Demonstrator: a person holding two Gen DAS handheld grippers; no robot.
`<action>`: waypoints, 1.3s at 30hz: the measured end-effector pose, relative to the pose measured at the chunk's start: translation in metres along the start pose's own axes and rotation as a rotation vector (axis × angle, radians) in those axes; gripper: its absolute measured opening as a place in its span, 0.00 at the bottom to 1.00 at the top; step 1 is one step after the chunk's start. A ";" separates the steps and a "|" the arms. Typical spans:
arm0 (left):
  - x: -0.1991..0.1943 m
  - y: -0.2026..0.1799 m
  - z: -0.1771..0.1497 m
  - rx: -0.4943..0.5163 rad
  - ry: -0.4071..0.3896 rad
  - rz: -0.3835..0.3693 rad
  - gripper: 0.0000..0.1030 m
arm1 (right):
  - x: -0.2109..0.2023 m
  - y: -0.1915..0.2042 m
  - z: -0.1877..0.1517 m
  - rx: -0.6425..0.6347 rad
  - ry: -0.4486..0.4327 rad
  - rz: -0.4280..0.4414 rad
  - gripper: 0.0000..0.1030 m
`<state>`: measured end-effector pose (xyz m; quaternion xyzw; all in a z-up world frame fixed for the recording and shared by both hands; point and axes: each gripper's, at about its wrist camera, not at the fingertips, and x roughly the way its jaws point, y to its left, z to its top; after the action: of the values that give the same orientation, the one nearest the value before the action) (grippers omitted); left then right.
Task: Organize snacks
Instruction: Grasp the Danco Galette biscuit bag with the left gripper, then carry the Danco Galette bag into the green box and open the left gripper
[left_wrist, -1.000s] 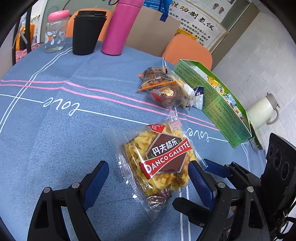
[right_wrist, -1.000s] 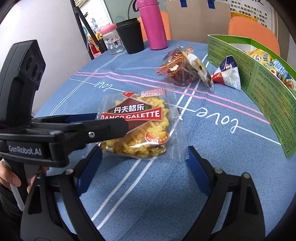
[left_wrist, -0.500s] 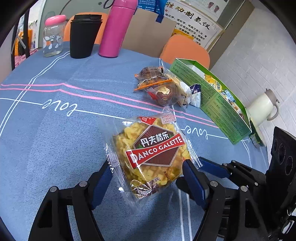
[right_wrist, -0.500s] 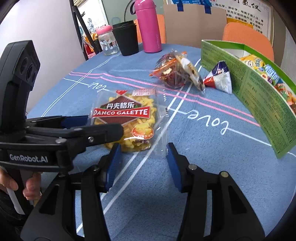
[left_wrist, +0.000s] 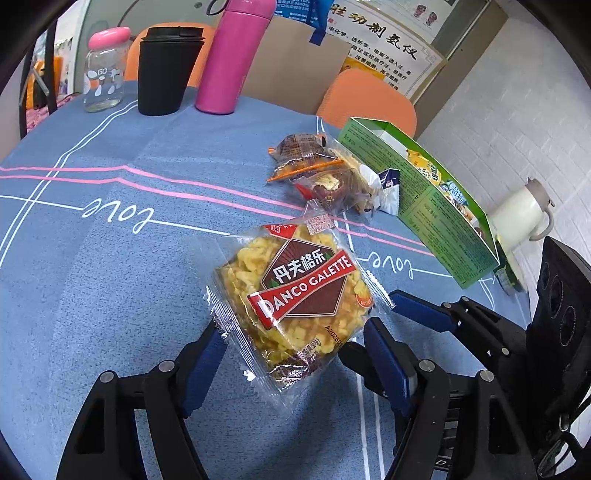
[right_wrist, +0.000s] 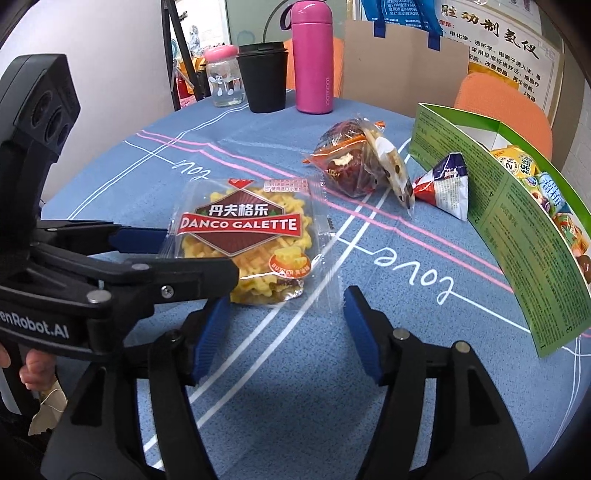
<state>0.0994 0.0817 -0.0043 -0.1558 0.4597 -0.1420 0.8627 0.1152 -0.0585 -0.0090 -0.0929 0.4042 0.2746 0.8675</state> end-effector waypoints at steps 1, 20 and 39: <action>0.000 0.000 0.000 0.000 0.001 0.000 0.75 | 0.001 0.000 0.001 0.000 0.001 0.002 0.63; -0.002 0.018 0.016 -0.066 0.008 -0.032 0.74 | 0.012 0.006 0.007 -0.036 0.027 0.022 0.67; -0.010 0.005 0.025 -0.032 -0.012 -0.073 0.31 | -0.011 -0.003 0.006 -0.006 -0.036 0.039 0.74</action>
<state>0.1153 0.0940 0.0140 -0.1872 0.4508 -0.1649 0.8571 0.1149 -0.0635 0.0033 -0.0826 0.3894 0.2942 0.8689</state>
